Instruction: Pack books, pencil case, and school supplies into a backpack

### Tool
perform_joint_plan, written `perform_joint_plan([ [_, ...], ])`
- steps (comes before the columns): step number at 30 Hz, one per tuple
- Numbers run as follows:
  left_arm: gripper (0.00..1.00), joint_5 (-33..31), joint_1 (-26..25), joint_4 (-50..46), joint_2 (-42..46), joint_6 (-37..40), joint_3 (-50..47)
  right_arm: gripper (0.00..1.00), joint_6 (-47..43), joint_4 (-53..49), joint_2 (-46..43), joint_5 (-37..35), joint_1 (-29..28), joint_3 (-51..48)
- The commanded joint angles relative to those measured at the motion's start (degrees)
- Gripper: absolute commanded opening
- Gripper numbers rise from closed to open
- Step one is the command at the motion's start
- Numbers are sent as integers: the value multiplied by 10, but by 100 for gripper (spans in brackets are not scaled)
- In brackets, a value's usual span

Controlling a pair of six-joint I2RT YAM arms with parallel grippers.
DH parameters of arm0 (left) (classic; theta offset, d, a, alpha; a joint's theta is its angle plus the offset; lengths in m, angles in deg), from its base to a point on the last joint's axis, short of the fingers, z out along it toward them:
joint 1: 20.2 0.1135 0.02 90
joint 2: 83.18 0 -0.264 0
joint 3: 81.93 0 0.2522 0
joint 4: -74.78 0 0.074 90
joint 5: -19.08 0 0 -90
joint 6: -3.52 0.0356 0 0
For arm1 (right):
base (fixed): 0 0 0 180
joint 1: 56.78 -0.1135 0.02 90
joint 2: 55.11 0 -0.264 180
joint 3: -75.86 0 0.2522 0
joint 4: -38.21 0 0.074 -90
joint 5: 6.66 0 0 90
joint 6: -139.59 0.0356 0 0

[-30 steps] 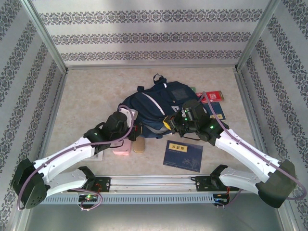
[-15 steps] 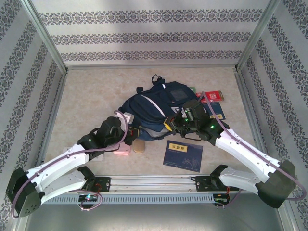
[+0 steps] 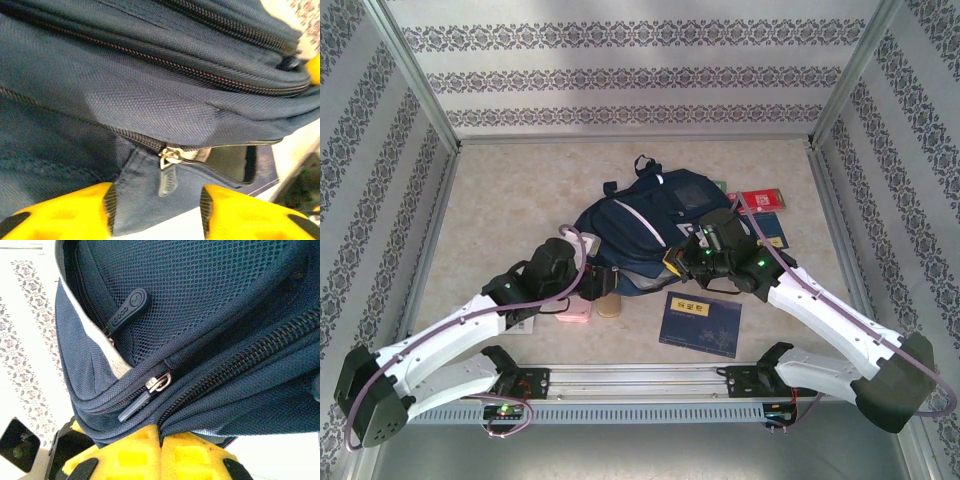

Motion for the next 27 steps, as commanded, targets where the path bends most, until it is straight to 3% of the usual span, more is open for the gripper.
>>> perform_joint_plan([
  [1, 52, 15, 5, 40, 8, -64, -13, 0, 2, 52, -9, 20, -5, 22],
  [8, 51, -14, -11, 17, -53, -65, 18, 0, 14, 64, -2, 17, -12, 26],
  [17, 49, -99, -49, -43, -124, -66, 85, 0, 30, 69, 6, 7, -27, 35],
  [21, 45, -162, -79, -99, -159, -63, 127, 0, 38, 64, -3, -8, -29, 38],
  [27, 32, -191, -98, -137, -191, -58, 146, 0, 41, 58, -2, -7, -28, 54],
])
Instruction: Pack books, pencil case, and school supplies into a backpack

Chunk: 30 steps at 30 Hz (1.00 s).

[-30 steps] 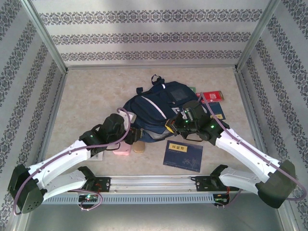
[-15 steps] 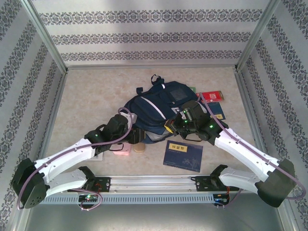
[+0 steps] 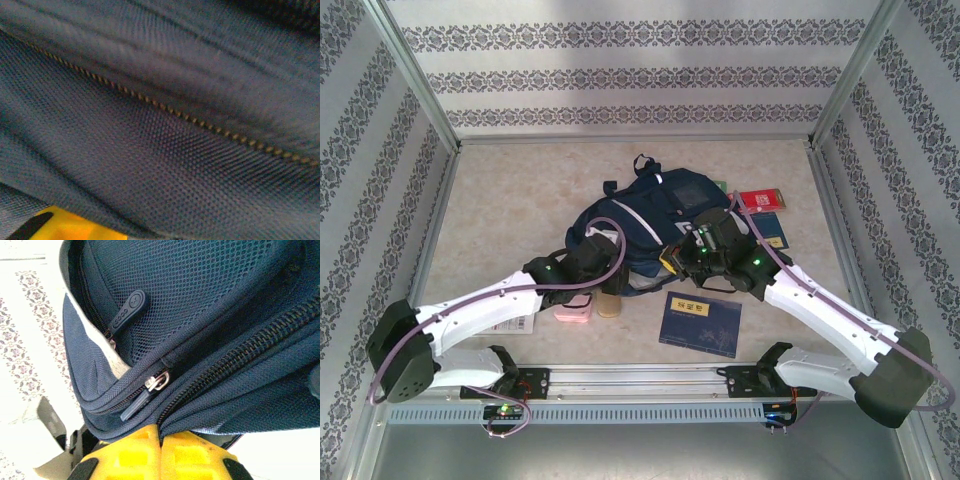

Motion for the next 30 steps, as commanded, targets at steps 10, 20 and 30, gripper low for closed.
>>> perform_joint_plan([
  [10, 26, -39, -26, -78, -33, 15, 29, 0, 2, 44, -21, 22, -2, 47],
  [20, 5, -48, -27, -97, -26, 36, 43, 0, 0, 46, -25, 26, 8, 38],
  [30, 3, -69, -23, -133, 17, 77, 49, 0, -53, 3, -42, 19, 36, 28],
])
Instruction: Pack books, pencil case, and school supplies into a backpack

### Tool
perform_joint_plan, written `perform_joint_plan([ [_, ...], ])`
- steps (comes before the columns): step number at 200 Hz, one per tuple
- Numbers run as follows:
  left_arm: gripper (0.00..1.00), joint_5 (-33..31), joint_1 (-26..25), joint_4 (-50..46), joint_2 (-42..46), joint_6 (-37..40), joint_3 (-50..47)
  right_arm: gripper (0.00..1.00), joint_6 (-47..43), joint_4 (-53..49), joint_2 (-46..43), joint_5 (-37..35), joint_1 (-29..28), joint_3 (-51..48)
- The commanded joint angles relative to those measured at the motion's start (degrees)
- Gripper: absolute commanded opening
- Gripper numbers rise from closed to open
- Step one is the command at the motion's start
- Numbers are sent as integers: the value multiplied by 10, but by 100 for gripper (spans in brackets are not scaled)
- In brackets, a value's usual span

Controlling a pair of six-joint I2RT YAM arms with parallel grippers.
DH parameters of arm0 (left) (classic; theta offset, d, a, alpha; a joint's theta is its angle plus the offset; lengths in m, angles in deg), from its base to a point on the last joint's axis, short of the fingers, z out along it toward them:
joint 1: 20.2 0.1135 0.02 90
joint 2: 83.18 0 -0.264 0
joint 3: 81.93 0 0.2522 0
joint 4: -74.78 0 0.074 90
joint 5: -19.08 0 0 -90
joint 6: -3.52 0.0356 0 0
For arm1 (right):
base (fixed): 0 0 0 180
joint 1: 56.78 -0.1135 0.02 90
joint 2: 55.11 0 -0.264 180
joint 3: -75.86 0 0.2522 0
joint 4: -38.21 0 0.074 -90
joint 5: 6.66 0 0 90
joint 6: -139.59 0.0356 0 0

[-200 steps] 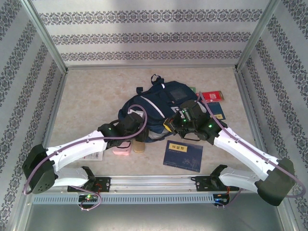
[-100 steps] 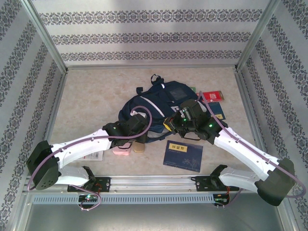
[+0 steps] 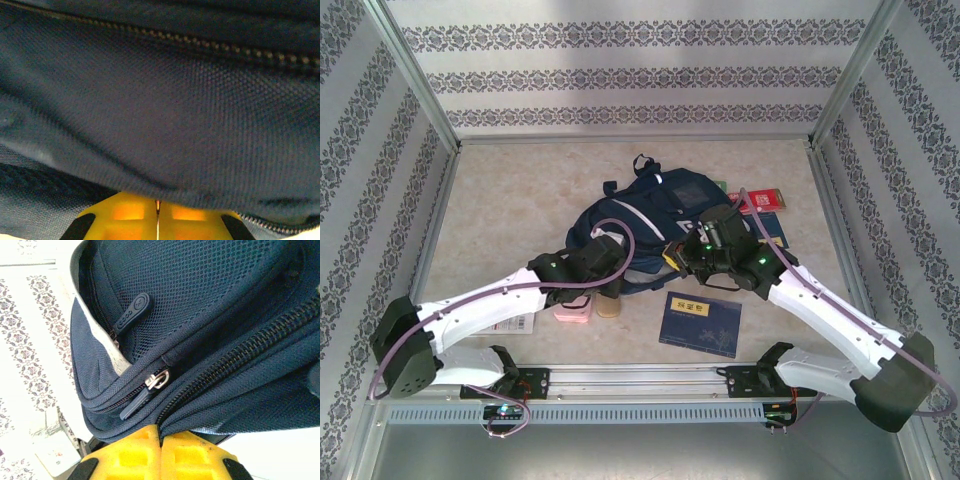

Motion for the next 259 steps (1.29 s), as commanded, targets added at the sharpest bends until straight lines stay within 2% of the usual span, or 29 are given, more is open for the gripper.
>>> perform_joint_plan([
  [1, 3, -25, 1, -56, 25, 31, 6, 0, -39, 12, -28, 11, 14, 18],
  [90, 3, 28, 49, -51, 60, 61, -12, 0, -113, -34, -55, 3, 51, -28],
  [135, 3, 44, 77, -48, 62, 65, -18, 0, -191, -76, -38, 20, 99, -36],
  [180, 0, 70, 101, -30, 66, 78, -14, 0, -239, -108, -19, -6, 136, -30],
  [198, 0, 77, 101, -21, 64, 82, 3, 0, -242, -102, -14, 0, 131, 5],
  [222, 0, 38, 106, -17, 88, 81, 27, 0, -263, -115, 11, 9, 123, 105],
  [240, 0, 5, 119, -13, 123, 79, 29, 0, -302, -133, 58, 10, 100, 205],
  [259, 0, -26, 141, -17, 161, 74, 23, 0, -363, -153, 136, 58, 87, 310],
])
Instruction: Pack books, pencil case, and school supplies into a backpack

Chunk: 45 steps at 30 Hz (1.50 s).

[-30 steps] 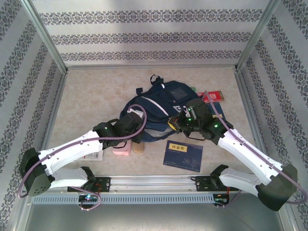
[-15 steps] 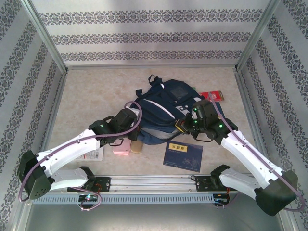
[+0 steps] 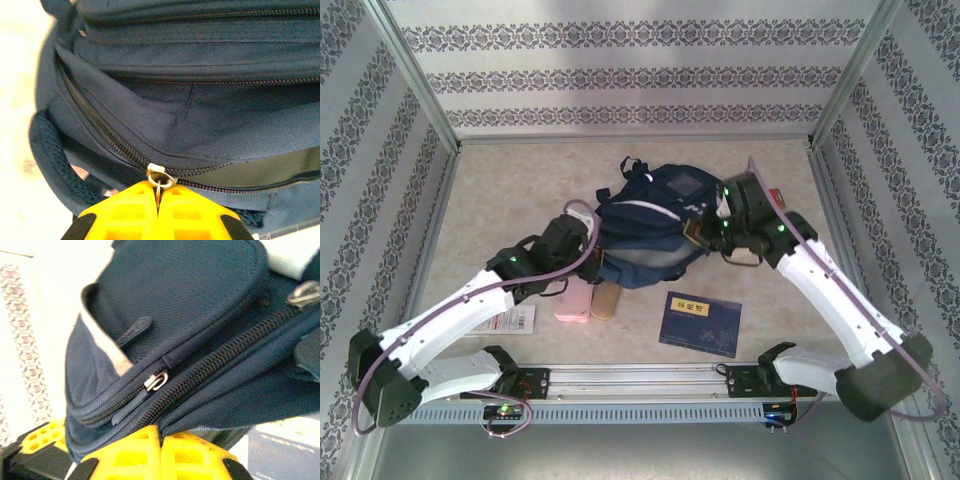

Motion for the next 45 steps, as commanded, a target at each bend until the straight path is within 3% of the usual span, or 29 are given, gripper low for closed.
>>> perform_joint_plan([
  [1, 0, -76, 30, -11, 56, 3, 16, 0, -98, 5, 67, 36, -14, 132],
  [3, 0, -75, 34, -3, 82, 13, 10, 0, -148, -15, 113, 67, -14, 187],
  [6, 0, -58, 34, 7, 116, 6, -9, 0, -216, -21, 124, 54, -19, 194],
  [11, 0, 37, 22, 55, 121, -29, -74, 0, -230, 1, 107, 14, 24, 76],
  [15, 0, 61, -33, 129, 63, -47, -111, 1, -204, -13, 130, -23, 67, 12],
  [19, 0, 59, -79, 178, -19, -57, -102, 46, -164, -21, 101, -53, 69, -21],
  [23, 0, 55, -98, 197, -66, -60, -86, 60, -98, -25, 27, -65, 55, -42],
  [29, 0, 53, -118, 205, -105, -60, -56, 56, 87, 31, -50, -23, 1, -120],
  [33, 0, 52, -127, 205, -116, -62, -38, 54, 194, 77, -61, -27, -65, -165],
  [37, 0, 52, -135, 205, -120, -62, -29, 55, 290, 156, -68, -18, -93, -230],
  [45, 0, 50, -153, 207, -129, -63, -21, 55, 324, 220, -27, -24, -102, -246],
])
